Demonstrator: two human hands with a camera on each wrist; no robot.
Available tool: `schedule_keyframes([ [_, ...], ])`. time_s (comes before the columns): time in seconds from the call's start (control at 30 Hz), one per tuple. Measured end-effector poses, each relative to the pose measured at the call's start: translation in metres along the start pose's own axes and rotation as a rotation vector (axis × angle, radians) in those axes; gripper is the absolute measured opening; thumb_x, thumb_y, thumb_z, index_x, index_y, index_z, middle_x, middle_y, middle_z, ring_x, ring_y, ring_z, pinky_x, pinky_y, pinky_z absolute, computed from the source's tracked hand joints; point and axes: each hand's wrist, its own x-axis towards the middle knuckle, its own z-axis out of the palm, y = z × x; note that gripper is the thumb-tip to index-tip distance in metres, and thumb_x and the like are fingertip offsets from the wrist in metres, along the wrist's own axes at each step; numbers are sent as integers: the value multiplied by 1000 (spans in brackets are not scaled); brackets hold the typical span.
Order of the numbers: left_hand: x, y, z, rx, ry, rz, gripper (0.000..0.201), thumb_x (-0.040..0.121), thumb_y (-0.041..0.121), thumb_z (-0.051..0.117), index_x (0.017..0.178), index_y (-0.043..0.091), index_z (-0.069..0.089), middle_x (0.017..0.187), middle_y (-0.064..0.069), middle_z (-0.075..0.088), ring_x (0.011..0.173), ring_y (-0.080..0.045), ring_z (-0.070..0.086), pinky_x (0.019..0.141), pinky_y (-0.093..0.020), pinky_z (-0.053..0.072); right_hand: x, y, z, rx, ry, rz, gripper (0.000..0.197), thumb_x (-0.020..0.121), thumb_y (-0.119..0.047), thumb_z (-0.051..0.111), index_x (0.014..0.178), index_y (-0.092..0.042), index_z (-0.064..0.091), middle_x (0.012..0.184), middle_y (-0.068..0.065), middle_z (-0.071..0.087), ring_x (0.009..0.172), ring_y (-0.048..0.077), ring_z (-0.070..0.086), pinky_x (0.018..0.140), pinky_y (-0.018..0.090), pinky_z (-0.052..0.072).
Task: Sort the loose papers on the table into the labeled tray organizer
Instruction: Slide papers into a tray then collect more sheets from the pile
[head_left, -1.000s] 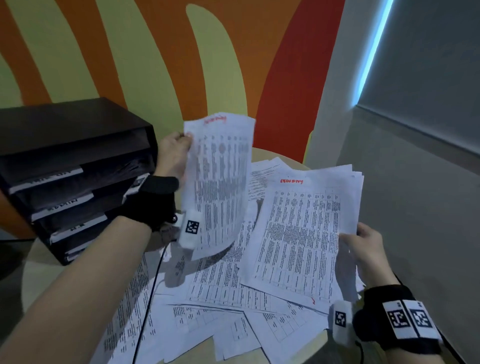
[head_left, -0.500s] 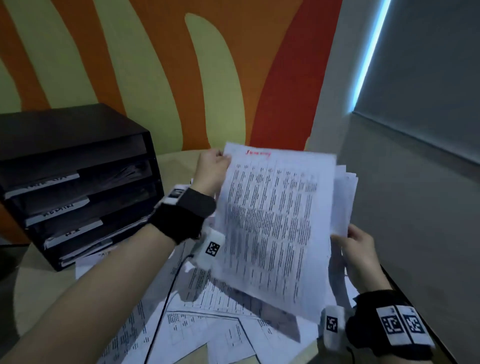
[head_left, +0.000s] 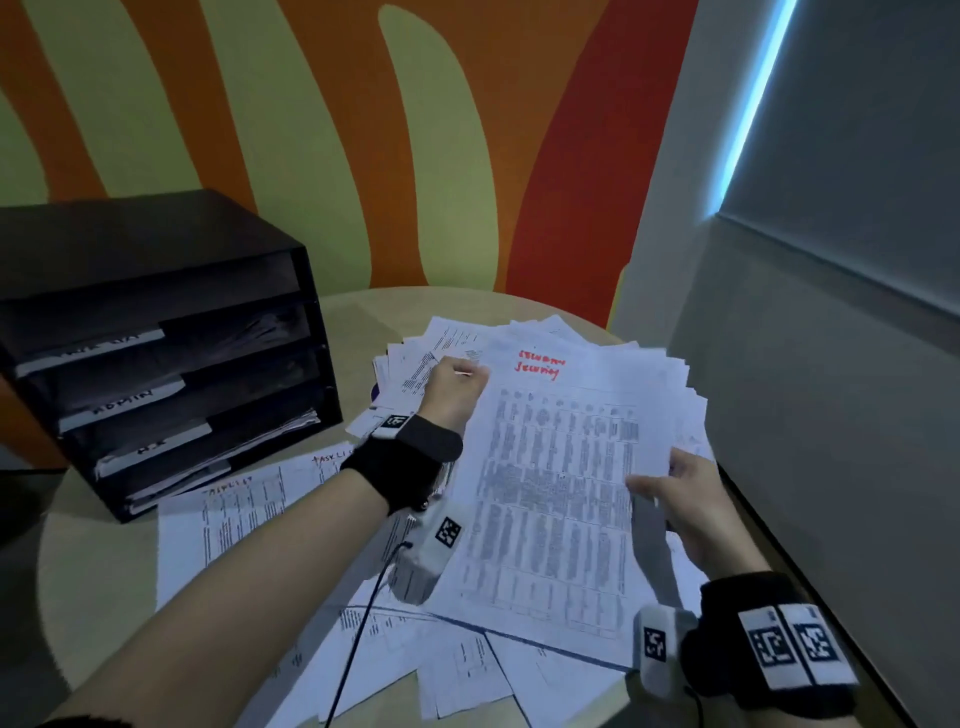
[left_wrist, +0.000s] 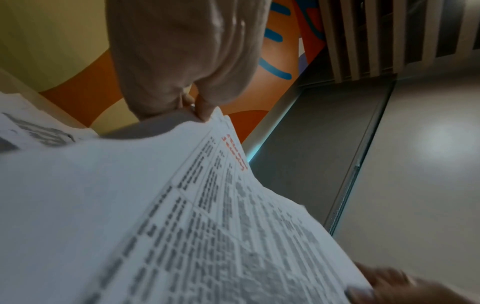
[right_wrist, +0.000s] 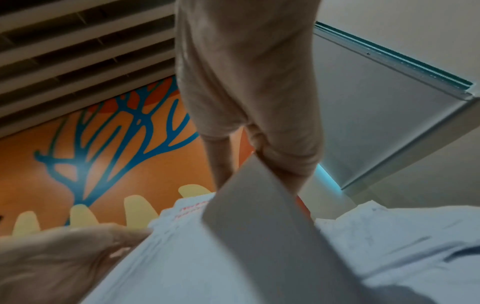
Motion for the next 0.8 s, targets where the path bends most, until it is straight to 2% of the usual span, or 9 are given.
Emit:
schedule_keyframes([
  [0.1, 13, -14, -30, 215, -34, -84, 42, 86, 11, 70, 113, 11, 38, 99, -10, 54, 94, -25, 54, 73, -32, 46, 7, 10, -17, -51, 141, 1, 12, 78, 19, 55, 84, 13, 63, 69, 12, 63, 64, 21, 58, 59, 27, 43],
  [0.2, 21, -31, -61, 584, 19, -183, 76, 77, 11, 80, 132, -3, 30, 127, -17, 48, 119, -32, 48, 89, -34, 48, 17, 23, -33, -51, 264, 38, 16, 80, 16, 54, 87, 8, 65, 65, 5, 65, 66, 21, 57, 63, 29, 44],
  [0.27, 21, -41, -70, 594, -24, -212, 67, 75, 3, 80, 124, -2, 35, 124, -15, 45, 113, -29, 48, 75, -24, 49, 16, 25, -39, -32, 290, 52, 26, 82, 15, 54, 83, -7, 67, 58, -7, 68, 64, 21, 60, 60, 27, 46],
  [0.33, 18, -51, -71, 627, -23, -190, 48, 73, -1, 78, 101, 11, 41, 105, -9, 44, 93, -21, 46, 60, -24, 43, 15, 23, -41, -8, 298, 57, 28, 83, 16, 53, 81, -9, 66, 66, -1, 69, 66, 22, 61, 62, 27, 47],
  [0.47, 24, -64, -70, 528, 5, -23, 29, 73, 11, 69, 68, 17, 41, 73, -6, 37, 70, -19, 40, 61, -30, 28, 15, 27, -41, -6, 295, 58, 31, 83, 16, 52, 84, -12, 66, 78, 4, 66, 71, 24, 62, 64, 28, 48],
  [0.57, 23, -50, -68, 324, 103, 108, 30, 78, 38, 60, 78, 10, 52, 76, -8, 50, 68, -26, 48, 67, -32, 41, 19, 34, -43, -8, 296, 68, 30, 81, 15, 53, 83, -11, 67, 82, 7, 68, 78, 28, 64, 74, 35, 50],
  [0.63, 17, -29, -72, 172, 214, 202, 43, 87, 32, 58, 95, -11, 55, 79, -19, 53, 70, -35, 52, 75, -34, 46, 19, 36, -43, -17, 292, 84, 31, 81, 16, 53, 79, -12, 66, 83, 9, 69, 79, 29, 65, 78, 41, 51],
  [0.67, 14, -16, -76, 106, 257, 250, 37, 90, 25, 57, 96, -12, 55, 75, -13, 50, 66, -27, 49, 72, -28, 41, 18, 36, -43, -19, 292, 92, 31, 82, 16, 52, 77, -12, 65, 81, 8, 69, 77, 29, 65, 78, 42, 51],
  [0.8, 17, 31, -110, -30, 393, 447, 8, 96, 13, 54, 88, 14, 53, 88, -5, 54, 93, -14, 48, 87, -29, 35, 19, 37, -42, -23, 317, 101, 28, 83, 14, 51, 73, -10, 63, 76, 8, 66, 74, 28, 62, 74, 38, 47],
])
